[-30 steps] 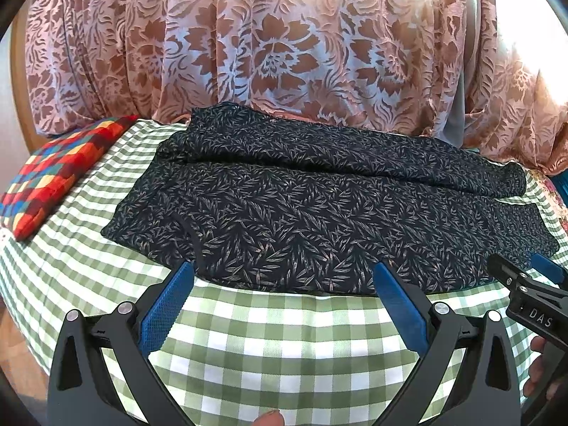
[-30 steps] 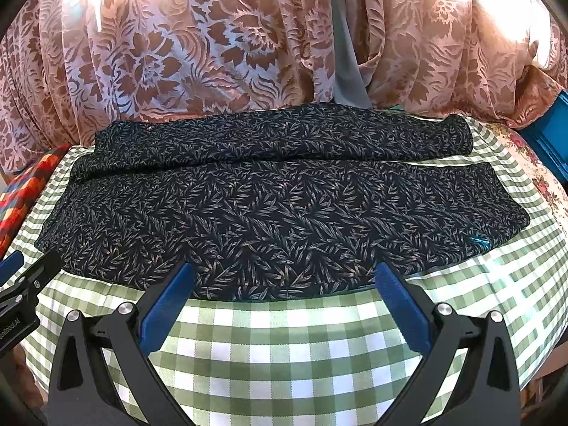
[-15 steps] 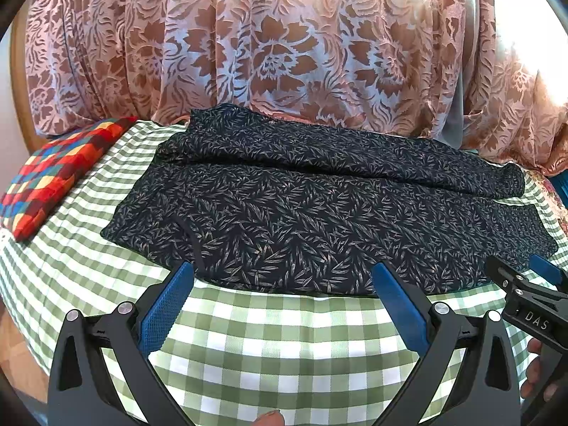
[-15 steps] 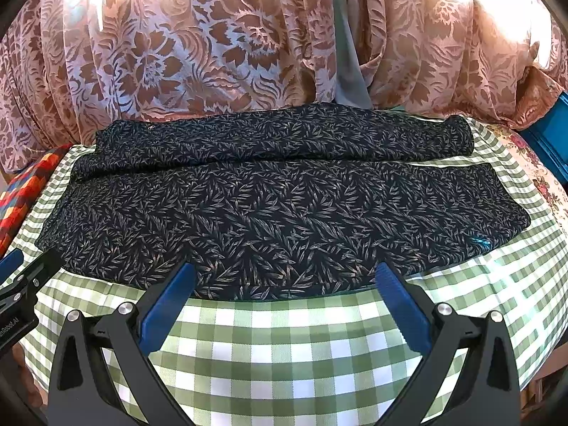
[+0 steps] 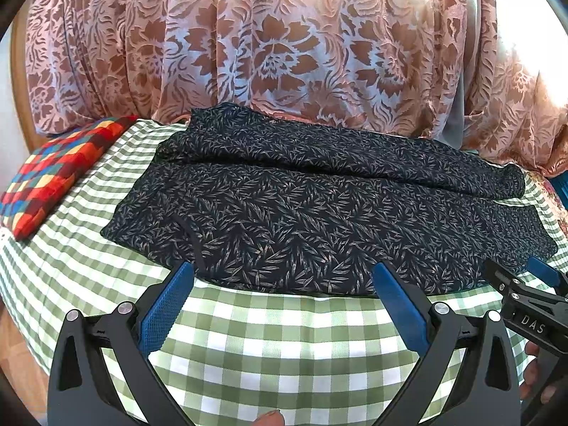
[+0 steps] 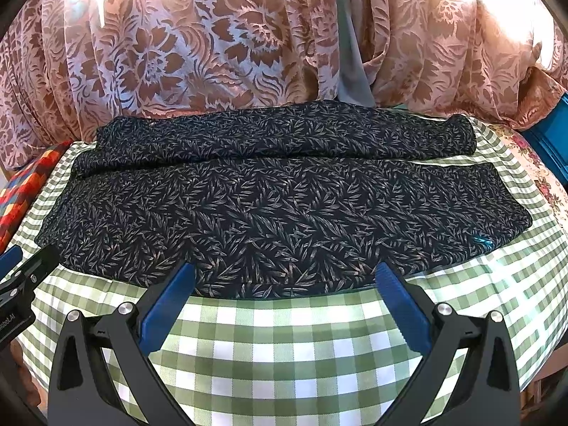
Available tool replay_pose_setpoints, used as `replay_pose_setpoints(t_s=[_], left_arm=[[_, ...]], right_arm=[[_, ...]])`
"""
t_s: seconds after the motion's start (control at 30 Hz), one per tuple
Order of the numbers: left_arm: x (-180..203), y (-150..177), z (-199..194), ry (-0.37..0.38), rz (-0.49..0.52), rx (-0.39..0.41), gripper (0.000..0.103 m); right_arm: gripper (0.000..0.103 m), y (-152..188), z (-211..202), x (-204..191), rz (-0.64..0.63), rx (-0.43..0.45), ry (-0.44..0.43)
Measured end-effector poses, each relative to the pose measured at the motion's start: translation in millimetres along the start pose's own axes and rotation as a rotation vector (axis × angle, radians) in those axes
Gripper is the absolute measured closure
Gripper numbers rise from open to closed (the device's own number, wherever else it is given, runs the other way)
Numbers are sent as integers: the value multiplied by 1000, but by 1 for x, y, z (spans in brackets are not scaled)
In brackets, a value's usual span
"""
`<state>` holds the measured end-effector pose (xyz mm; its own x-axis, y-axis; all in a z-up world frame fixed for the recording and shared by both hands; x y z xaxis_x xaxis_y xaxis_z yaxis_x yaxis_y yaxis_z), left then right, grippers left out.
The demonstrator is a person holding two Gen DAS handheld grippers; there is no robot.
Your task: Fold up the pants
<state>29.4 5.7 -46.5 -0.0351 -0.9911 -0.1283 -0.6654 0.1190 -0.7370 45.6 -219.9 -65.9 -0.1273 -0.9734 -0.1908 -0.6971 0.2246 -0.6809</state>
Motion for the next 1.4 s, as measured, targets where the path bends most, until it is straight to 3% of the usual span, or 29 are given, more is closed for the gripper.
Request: replay_pose_setpoints(t_s=[0.5,0.6,0.7,0.83,1.07,1.13,1.2,1.3,1.37,1.4], left_arm=[[-3,1,6,6,-12,-21,3],[-5,5,11,61,-44,-45,3],[-15,11,21,209,-141,-89,3],[-57,18,30,327,-346,-93,3],[-163,36,49,218,-573,-135,3],[-189,44,59,234,-677,-148,4],[-206,49,71,245,-770,-157,24],[-222,46,94,250,-862,-167,36],[-226,43,104,240,-883,-163,42],[-227,39,109,253,-887,-157,54]], right_arm=[[2,0,5,3,6,-29,-8],[2,1,6,4,11,-38,-38],[2,3,9,8,45,-98,-165],[2,9,18,29,181,-238,-333],[2,14,29,83,418,-355,-473],[2,9,33,88,453,-364,-497],[2,5,38,89,467,-368,-499],[9,1,54,85,485,-380,-500],[20,-2,66,82,485,-375,-478],[22,-3,70,82,489,-371,-467]])
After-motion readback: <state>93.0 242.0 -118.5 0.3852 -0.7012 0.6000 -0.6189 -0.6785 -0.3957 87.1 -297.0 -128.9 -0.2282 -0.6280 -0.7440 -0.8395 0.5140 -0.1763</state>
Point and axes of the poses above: each gripper's, at about its wrist camera, not at the fingertips, and z roughly the way its jaws point, x to its right, y to its underside, the point moved 5 cm from there along z, roughly the way its jaws point, and after that the axes turned 11 degrees about z, right-handed, at the moved point
